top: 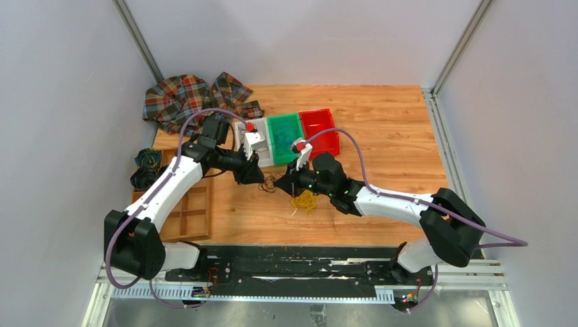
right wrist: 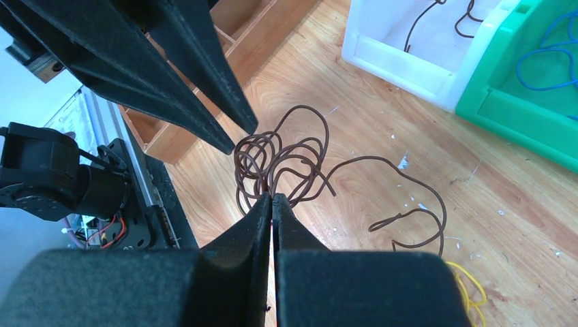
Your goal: Untangle the cables
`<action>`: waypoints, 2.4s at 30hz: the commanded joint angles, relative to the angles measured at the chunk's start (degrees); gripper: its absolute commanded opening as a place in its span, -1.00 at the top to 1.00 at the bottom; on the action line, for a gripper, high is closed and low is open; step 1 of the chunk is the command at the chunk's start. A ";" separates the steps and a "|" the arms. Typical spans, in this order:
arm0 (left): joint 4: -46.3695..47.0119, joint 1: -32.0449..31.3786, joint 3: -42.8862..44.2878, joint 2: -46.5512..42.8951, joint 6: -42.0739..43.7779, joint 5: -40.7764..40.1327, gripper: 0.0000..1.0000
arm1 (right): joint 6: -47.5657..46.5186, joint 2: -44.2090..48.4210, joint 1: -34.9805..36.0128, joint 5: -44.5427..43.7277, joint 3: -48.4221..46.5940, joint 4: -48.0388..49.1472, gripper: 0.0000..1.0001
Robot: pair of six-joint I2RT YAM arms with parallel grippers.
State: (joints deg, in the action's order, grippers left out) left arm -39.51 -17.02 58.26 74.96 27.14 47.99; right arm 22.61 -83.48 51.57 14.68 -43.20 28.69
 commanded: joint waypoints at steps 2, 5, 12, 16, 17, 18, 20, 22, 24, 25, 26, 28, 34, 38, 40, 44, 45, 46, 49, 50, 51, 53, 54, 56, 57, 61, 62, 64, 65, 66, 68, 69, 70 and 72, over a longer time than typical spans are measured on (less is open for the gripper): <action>-0.26 -0.21 0.20 -2.46 0.05 2.54 0.64 | 1.75 2.02 -0.51 0.79 0.66 2.46 0.99; -0.30 -0.22 0.11 -3.07 0.17 3.98 0.62 | 2.30 2.33 -0.58 1.13 0.72 2.74 0.99; -5.20 -0.30 1.41 -3.49 7.54 6.62 -0.15 | 2.63 2.81 -0.68 2.12 1.12 3.10 0.99; -5.49 -0.36 1.41 -2.63 7.96 6.80 -0.11 | 3.14 3.19 -0.67 2.11 1.27 3.27 0.99; -5.59 -0.50 1.54 -2.13 8.09 6.03 -0.03 | 3.25 3.23 -0.68 2.18 1.34 3.59 0.99; -5.49 -0.68 1.77 -1.53 7.83 5.04 0.04 | 3.53 3.30 -0.68 2.26 1.45 3.87 0.99; -4.01 -0.73 1.86 -0.24 4.62 3.66 0.14 | 3.95 3.41 -0.68 2.41 1.46 4.32 0.99; -1.17 -0.74 1.31 0.26 0.52 3.00 0.27 | 4.16 3.41 -0.75 2.61 1.32 4.45 0.99; 4.26 -0.74 0.12 -0.27 -5.00 1.43 0.50 | 4.18 3.45 -0.77 2.60 1.22 4.37 0.99; 5.83 -0.74 -0.35 -0.78 -6.36 0.61 0.61 | 4.24 3.61 -0.79 2.46 1.33 4.32 0.99; 6.70 -0.74 -0.68 -1.27 -7.11 0.08 0.70 | 4.28 3.86 -0.93 2.27 1.54 4.29 0.99; 6.86 -0.74 -0.46 -2.42 -7.48 -1.15 0.87 | 4.32 4.53 -1.18 1.59 2.21 4.02 0.99; -1.05 -0.73 4.43 -6.23 0.35 -11.42 0.99 | 4.06 7.78 -3.19 -2.01 5.87 3.32 0.99; -6.43 -0.74 7.68 -7.76 4.40 -14.76 0.99 | 3.43 9.37 -3.78 -6.92 7.35 0.44 0.99; -7.47 -0.74 8.62 -8.67 4.68 -15.16 0.99 | 2.63 10.04 -3.78 -9.28 7.70 -1.32 0.99; -9.19 -0.74 11.44 -9.71 4.04 -14.61 0.99 | 1.21 11.94 -3.78 -11.38 8.05 -2.90 0.95; -9.26 -0.74 12.27 -9.94 3.66 -14.33 0.99 | 0.90 12.36 -3.78 -11.61 7.87 -3.22 0.95; -9.27 -0.74 12.94 -10.17 3.32 -14.36 0.99 | 0.53 12.71 -3.77 -12.02 7.47 -3.92 0.95; -9.81 -0.74 15.99 -10.36 2.75 -15.99 0.99 | -0.75 13.69 -3.76 -12.80 6.21 -6.27 0.93; -10.45 -0.72 17.42 -10.25 2.81 -16.26 0.99 | -1.27 13.96 -3.81 -12.94 6.04 -6.61 0.88; -11.17 -0.71 18.93 -10.18 2.91 -16.34 0.99 | -1.60 14.17 -3.79 -12.95 5.97 -6.66 0.84; -12.04 -0.74 21.82 -10.10 2.76 -16.34 0.99 | -2.25 14.75 -3.78 -13.03 5.60 -6.62 0.82; -12.15 -0.74 23.28 -10.02 2.56 -16.46 0.99 | -2.52 14.93 -3.77 -13.26 5.23 -6.88 0.81; -12.72 -0.74 26.99 -9.46 2.23 -16.96 0.99 | -3.35 15.21 -3.75 -13.63 4.28 -8.01 0.80; -13.04 -0.72 29.21 -9.21 2.22 -17.33 0.99 | -3.62 15.19 -3.75 -13.80 3.64 -8.83 0.81; -13.35 -0.74 37.01 -8.45 3.38 -20.43 0.99 | -4.08 15.14 -3.73 -14.71 2.29 -11.24 0.94; -13.36 -0.74 38.71 -8.38 4.11 -21.50 0.99 | -3.83 15.31 -3.74 -15.04 2.72 -11.30 0.95; -13.91 -0.72 41.76 -8.19 5.39 -22.62 0.99 | -3.48 15.57 -3.72 -15.30 3.75 -10.63 0.94; -14.54 -0.74 43.11 -8.07 5.68 -22.17 0.99 | -3.45 15.67 -3.73 -14.89 3.99 -9.65 0.88; -15.17 -0.74 44.21 -8.06 5.74 -21.44 0.99 | -3.47 15.86 -3.65 -14.66 3.76 -9.06 0.76; -15.50 -0.73 44.56 -8.35 4.97 -19.96 0.99 | -4.12 16.11 -3.26 -14.45 1.96 -9.00 0.51; -15.58 -0.74 44.44 -8.68 4.61 -19.47 0.99 | -4.82 16.22 -2.86 -14.45 0.78 -8.93 0.40; -15.60 -0.74 44.26 -8.94 4.31 -19.08 0.99 | -5.72 16.39 -2.12 -14.65 -0.55 -8.78 0.28; -15.60 -0.74 43.78 -9.42 3.99 -18.58 0.99 | -7.83 16.32 -0.45 -15.02 -3.30 -8.50 0.03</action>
State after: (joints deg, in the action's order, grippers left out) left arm -53.39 -17.50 102.00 66.02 31.51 28.05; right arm 18.83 -68.82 48.80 0.84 -40.53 18.48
